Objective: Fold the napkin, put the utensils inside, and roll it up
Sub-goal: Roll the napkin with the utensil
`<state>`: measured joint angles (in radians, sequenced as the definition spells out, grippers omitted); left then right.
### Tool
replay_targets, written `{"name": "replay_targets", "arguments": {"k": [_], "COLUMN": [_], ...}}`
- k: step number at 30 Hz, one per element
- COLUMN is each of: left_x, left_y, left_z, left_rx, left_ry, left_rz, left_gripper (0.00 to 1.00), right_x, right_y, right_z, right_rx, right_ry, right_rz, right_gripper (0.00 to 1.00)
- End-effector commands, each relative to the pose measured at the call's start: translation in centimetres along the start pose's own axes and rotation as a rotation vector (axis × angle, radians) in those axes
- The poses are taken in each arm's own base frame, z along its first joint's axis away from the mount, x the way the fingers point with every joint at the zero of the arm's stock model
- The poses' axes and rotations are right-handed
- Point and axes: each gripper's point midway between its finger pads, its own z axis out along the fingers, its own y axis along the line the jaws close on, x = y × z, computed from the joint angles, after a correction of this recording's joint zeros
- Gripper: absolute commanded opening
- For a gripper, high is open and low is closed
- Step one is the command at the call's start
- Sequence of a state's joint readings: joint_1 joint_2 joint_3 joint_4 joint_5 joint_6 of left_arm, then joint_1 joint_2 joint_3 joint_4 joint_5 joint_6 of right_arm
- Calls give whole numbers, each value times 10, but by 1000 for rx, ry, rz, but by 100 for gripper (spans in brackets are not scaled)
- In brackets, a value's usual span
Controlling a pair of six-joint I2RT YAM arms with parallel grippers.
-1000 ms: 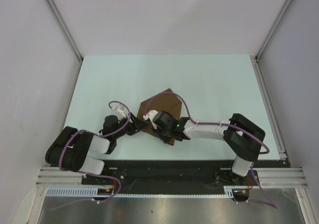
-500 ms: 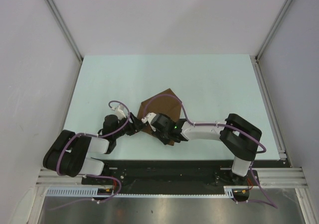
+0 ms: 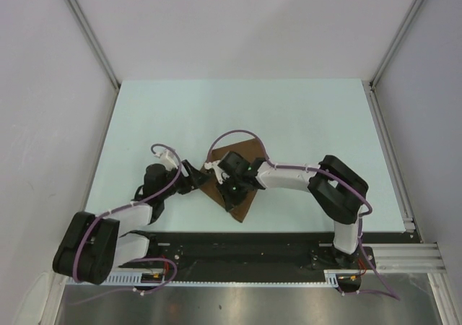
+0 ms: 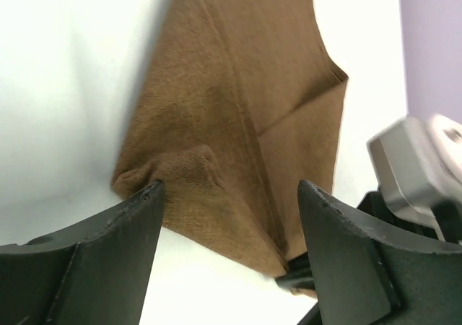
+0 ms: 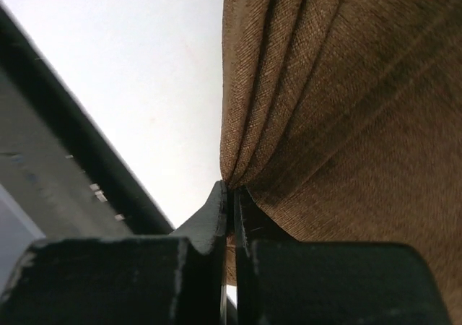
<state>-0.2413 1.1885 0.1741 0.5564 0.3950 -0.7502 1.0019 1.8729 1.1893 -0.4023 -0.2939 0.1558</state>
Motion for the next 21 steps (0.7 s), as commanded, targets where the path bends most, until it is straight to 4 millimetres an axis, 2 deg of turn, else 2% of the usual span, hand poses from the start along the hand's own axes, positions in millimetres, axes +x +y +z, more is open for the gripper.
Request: {"name": "replay_targets", "arguments": {"k": [1, 6, 8, 14, 21], "left_x": [-16, -15, -15, -23, -30], "left_y": [10, 17, 23, 18, 14], "left_z": [-6, -14, -16, -16, -7], "left_rx": [-79, -131, -164, -156, -140], "left_ry": [-41, -21, -17, -35, -31], "left_rz": [92, 143, 153, 190, 210], "left_gripper": [80, 80, 80, 79, 78], "right_x": [3, -3, -6, -5, -1], "right_y": [26, 11, 11, 1, -9], "right_z": [-7, -6, -7, -3, 5], "right_rx": [-221, -285, -325, -369, -397], "right_ry": [88, 84, 79, 86, 102], "right_rz": [130, 222, 237, 278, 309], "right_gripper": [0, 0, 0, 0, 0]}}
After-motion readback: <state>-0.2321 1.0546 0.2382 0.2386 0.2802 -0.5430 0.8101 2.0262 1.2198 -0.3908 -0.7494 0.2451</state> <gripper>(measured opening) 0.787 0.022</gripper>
